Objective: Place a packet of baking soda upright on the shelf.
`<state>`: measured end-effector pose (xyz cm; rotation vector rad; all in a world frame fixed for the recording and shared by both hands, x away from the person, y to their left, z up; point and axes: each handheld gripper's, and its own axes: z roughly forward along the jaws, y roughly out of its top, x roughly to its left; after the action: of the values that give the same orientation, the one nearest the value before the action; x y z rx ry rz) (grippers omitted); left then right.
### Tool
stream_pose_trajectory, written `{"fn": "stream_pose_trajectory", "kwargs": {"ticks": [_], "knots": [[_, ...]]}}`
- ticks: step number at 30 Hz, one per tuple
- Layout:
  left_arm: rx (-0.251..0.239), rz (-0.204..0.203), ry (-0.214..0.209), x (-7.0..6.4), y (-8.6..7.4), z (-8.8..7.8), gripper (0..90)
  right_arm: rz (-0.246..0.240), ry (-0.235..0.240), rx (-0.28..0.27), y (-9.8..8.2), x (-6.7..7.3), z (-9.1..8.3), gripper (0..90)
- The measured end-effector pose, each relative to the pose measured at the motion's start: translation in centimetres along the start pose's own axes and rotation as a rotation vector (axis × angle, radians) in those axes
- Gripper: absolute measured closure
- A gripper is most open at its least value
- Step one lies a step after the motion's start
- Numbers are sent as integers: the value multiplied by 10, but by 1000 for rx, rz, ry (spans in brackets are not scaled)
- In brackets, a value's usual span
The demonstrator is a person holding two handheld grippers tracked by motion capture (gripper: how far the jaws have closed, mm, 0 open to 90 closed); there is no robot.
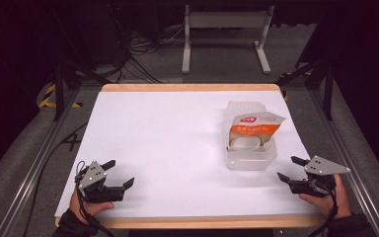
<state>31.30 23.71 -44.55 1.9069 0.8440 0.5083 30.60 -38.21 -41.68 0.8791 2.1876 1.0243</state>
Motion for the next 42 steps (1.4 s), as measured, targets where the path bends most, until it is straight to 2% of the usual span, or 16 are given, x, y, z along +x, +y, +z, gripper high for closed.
{"fn": "stream_pose_trajectory", "kwargs": {"ticks": [2, 5, 7, 13, 18, 23, 42], "knots": [[2, 0, -3, 0, 1, 1, 100, 7, -4, -13, -7, 0, 0, 244], [7, 4, -2, 0, 1, 2, 100, 30, -7, 2, -13, -2, 0, 210], [6, 3, 1, 0, 1, 3, 100, 33, -21, -7, -15, -3, -1, 206], [8, 3, -4, 1, 2, 6, 100, 37, -23, -23, -21, -3, -4, 179], [3, 9, -7, 2, 1, 5, 100, 43, -32, -31, -20, -3, -3, 164], [-8, 14, -11, 0, 2, 3, 100, 25, -41, -30, -17, 5, -3, 144], [2, 10, -3, 1, 4, 7, 100, 33, -40, -30, -19, 2, -2, 134]]}}
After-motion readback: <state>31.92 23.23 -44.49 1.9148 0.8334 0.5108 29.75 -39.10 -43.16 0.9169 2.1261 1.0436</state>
